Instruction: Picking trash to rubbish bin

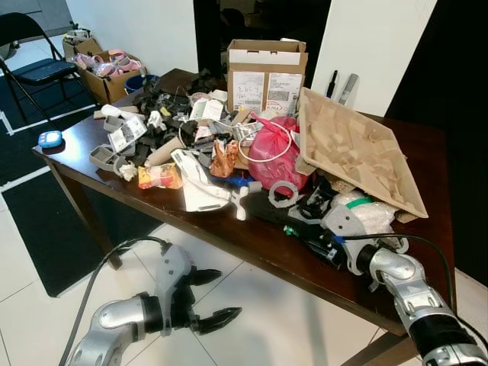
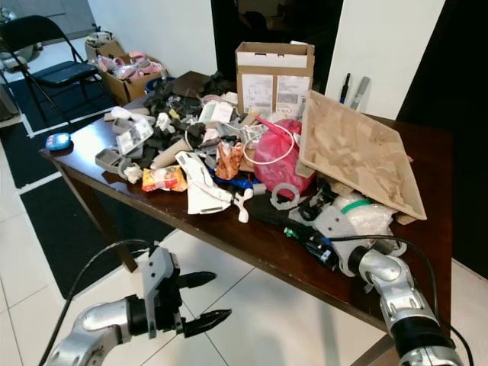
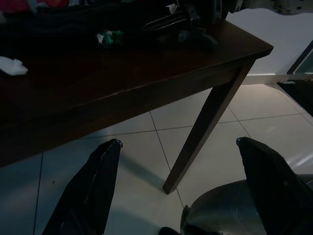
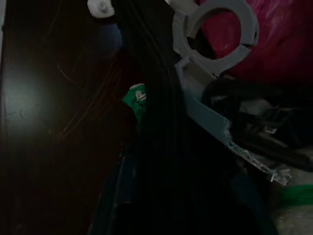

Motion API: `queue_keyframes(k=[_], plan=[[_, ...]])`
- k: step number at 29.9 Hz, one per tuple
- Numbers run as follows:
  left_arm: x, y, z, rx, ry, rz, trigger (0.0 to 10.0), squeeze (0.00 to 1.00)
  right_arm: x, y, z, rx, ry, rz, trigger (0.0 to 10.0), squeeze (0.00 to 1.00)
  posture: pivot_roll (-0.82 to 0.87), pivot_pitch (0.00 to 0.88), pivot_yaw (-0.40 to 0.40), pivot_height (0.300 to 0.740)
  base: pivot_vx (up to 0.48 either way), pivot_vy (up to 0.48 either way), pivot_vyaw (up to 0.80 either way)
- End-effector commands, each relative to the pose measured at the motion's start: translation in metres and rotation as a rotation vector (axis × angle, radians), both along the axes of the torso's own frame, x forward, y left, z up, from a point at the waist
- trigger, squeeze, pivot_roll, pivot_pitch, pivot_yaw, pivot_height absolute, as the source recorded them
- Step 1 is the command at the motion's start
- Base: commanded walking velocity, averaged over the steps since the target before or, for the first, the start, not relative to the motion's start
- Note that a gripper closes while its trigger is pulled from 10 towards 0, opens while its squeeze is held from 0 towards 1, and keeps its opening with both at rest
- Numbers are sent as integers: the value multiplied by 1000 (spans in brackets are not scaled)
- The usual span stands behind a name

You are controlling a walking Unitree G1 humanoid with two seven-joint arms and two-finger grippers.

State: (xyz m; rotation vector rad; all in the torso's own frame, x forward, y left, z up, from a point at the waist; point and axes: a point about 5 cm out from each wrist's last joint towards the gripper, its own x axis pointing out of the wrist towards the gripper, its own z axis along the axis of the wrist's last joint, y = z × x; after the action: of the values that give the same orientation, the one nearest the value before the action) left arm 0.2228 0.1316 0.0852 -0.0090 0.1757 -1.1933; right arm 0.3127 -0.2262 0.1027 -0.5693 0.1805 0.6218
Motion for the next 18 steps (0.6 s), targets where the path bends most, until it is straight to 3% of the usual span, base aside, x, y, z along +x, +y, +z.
queue_keyframes(k=[1, 3, 6, 12, 18], plan=[[-3, 3, -1, 19, 12, -11, 10000, 0, -2, -7, -7, -32, 36, -31, 0, 0, 18, 99, -4, 740, 0, 0, 0], [-3, 3, -1, 19, 11, -12, 10000, 0, -1, -7, -3, -27, 28, -18, 0, 0, 18, 100, -4, 740, 0, 0, 0], [-3, 2, -1, 16, 11, -14, 10000, 0, -1, -4, 8, 80, 36, 21, 0, 0, 18, 98, -4, 740, 0, 0, 0], [-3, 2, 0, 16, 10, -14, 10000, 0, -6, -4, 28, 196, 77, 122, 0, 0, 21, 98, -6, 740, 0, 0, 0], [-3, 1, 0, 14, 9, -14, 10000, 0, -14, -13, 42, 246, 118, 195, 0, 0, 22, 96, -10, 740, 0, 0, 0]])
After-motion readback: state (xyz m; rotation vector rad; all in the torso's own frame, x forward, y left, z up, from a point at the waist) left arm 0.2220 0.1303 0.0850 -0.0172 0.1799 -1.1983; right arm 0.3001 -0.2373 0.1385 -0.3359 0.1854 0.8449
